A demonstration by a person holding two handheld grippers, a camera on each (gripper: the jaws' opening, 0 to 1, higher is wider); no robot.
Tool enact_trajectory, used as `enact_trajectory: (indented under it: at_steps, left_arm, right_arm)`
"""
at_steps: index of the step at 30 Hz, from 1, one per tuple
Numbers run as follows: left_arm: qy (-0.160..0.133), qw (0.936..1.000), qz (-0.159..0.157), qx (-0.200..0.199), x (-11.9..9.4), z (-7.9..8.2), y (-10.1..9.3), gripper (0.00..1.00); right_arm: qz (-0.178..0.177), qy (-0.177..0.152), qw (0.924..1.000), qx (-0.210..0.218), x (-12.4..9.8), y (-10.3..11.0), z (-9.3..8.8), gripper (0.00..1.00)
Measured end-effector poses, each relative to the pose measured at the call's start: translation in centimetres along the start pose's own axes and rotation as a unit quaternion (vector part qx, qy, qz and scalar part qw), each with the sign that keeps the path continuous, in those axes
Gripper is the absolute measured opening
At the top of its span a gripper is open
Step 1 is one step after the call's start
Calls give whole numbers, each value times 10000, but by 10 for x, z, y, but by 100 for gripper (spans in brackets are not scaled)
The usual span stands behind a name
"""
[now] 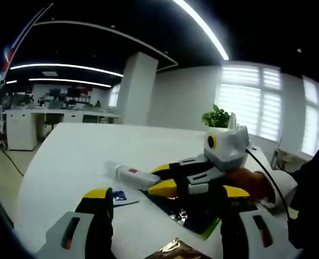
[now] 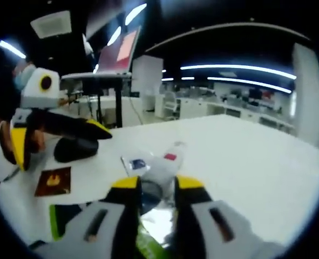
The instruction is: Arrange the skincare products in the storage area until every visible bottle or jar stands upright without overlapping.
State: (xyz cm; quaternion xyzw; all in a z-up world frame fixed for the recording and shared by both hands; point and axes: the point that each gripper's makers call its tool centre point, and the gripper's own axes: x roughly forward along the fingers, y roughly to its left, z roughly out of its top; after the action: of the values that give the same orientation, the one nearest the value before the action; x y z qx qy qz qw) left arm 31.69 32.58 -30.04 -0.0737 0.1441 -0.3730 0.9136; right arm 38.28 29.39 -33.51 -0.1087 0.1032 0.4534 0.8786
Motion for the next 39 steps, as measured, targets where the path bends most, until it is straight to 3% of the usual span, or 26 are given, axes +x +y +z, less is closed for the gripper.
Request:
enact_trajectory:
  at_steps: [17,19,21,28,33,39]
  left_arm:
    - [-22,10000,-26,-39,1,0,0,83]
    - [-18,10000,-41,-49,1,0,-1,83]
    - [-19,10000,-50,-61,2,0,-2,83]
    - [-27,9999,-61,-79,2,0,-3,83]
    - [-79,9999,-66,-99,0,2,-3,83]
    - [-113,9999,-62,-114,-1,3,-3,83]
  right_arm:
    - [-208,123,9997,20,-1,-12,-6,18]
    - [-315,134,9987,383,-4,-16,-8,18]
    - [-296,117,9987,409,-7,-17,-8,17]
    - [-227,-60,9968,770,-13,-16,-2,17]
    - [-182,-145,9969,757,-17,-14,4,16]
    - [-201,-493,9960,717,-24,-11,18,16]
